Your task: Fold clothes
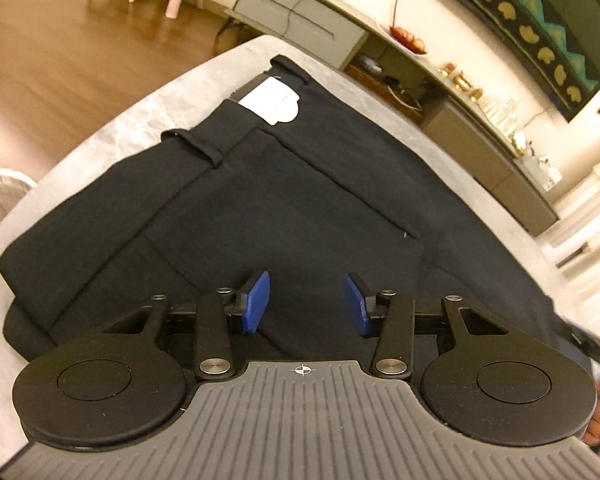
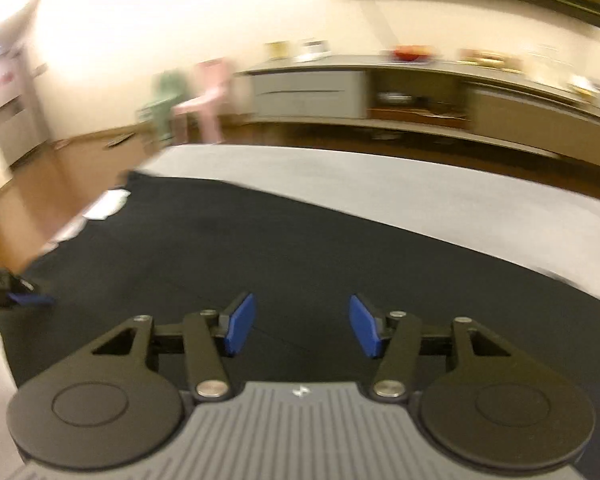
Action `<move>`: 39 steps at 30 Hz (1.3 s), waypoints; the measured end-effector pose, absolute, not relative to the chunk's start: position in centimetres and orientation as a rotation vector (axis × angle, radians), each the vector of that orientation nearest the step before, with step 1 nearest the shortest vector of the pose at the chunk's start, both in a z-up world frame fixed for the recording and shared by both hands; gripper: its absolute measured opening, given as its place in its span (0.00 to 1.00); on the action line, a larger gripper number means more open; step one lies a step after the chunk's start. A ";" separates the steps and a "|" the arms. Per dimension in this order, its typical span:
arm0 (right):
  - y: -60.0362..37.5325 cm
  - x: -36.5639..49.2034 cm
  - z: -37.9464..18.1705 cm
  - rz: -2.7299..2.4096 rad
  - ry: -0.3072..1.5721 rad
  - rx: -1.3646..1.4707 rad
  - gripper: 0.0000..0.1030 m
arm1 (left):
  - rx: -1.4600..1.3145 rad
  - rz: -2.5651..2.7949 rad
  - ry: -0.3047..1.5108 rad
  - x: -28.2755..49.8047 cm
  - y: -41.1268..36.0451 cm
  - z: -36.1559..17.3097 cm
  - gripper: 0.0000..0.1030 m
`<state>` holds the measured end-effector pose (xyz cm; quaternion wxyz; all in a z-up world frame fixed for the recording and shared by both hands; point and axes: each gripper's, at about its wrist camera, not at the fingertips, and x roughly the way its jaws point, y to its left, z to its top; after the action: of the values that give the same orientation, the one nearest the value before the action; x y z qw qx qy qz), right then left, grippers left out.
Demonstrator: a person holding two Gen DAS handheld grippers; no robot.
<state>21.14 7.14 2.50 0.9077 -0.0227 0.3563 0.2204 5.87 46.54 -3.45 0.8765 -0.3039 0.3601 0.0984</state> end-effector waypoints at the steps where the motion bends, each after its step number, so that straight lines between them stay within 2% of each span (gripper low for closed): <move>1: 3.4 20.5 1.7 0.372 0.734 -0.062 0.52 | -0.623 0.214 0.752 5.9 46.4 -3.4 0.36; 5: -13.0 18.6 -2.5 0.073 0.804 -0.029 0.53 | -0.549 0.262 0.755 6.6 45.3 -3.2 0.35; 6: -17.0 17.9 -3.6 0.034 0.799 0.006 0.66 | -0.527 0.276 0.756 6.9 45.0 -3.1 0.35; 9: -25.1 16.7 -4.9 -0.110 0.762 0.075 0.67 | -0.484 0.335 0.755 7.3 44.3 -3.1 0.35; 10: -27.2 16.6 -4.9 -0.159 0.755 0.115 0.62 | -0.471 0.356 0.755 7.5 44.1 -3.1 0.36; 13: -29.1 15.9 -4.5 -0.173 0.703 0.185 0.59 | -0.466 0.382 0.733 6.8 43.0 -2.4 0.37; 16: -28.6 14.6 -4.7 -0.086 0.682 0.188 0.58 | -0.464 0.404 0.708 6.1 41.8 -1.7 0.43; 20: -29.4 14.7 -5.1 -0.120 0.710 0.133 0.57 | -0.485 0.431 0.731 6.3 40.7 -1.7 0.41; 22: -30.9 13.1 -4.2 -0.158 0.654 0.227 0.66 | -0.542 0.384 0.668 5.8 39.2 -0.1 0.45; 23: -31.5 12.3 -3.8 -0.171 0.626 0.279 0.78 | -0.568 0.338 0.650 6.1 37.7 0.7 0.46; 24: -31.9 11.8 -3.9 -0.176 0.621 0.308 0.84 | -0.593 0.284 0.638 6.5 35.9 1.4 0.46; 26: -32.6 11.6 -4.9 -0.191 0.645 0.341 0.84 | -0.642 0.176 0.614 7.3 32.4 2.9 0.47; 29: -32.2 12.5 -6.3 -0.201 0.687 0.284 0.76 | -0.651 -0.015 0.638 10.3 25.2 5.2 0.47; 30: -31.7 12.8 -6.5 -0.198 0.691 0.249 0.64 | -0.643 -0.087 0.657 11.7 22.2 6.0 0.47; 31: -31.3 13.0 -6.7 -0.208 0.695 0.203 0.58 | -0.633 -0.160 0.675 13.0 19.0 6.8 0.48; 33: -31.1 13.3 -6.8 -0.210 0.699 0.169 0.29 | -0.595 -0.297 0.718 15.8 12.5 8.3 0.50; 35: -31.3 13.4 -6.6 -0.179 0.704 0.194 0.10 | -0.526 -0.419 0.770 18.6 5.5 9.4 0.51; 39: -28.7 11.7 -5.4 -0.176 0.685 0.081 0.07 | -0.363 -0.561 0.858 23.8 -7.8 10.4 0.53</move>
<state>11.67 -28.67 -5.43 0.9372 0.0399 0.3355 -0.0862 23.78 -7.78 10.40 0.8557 -0.1727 0.4083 -0.2669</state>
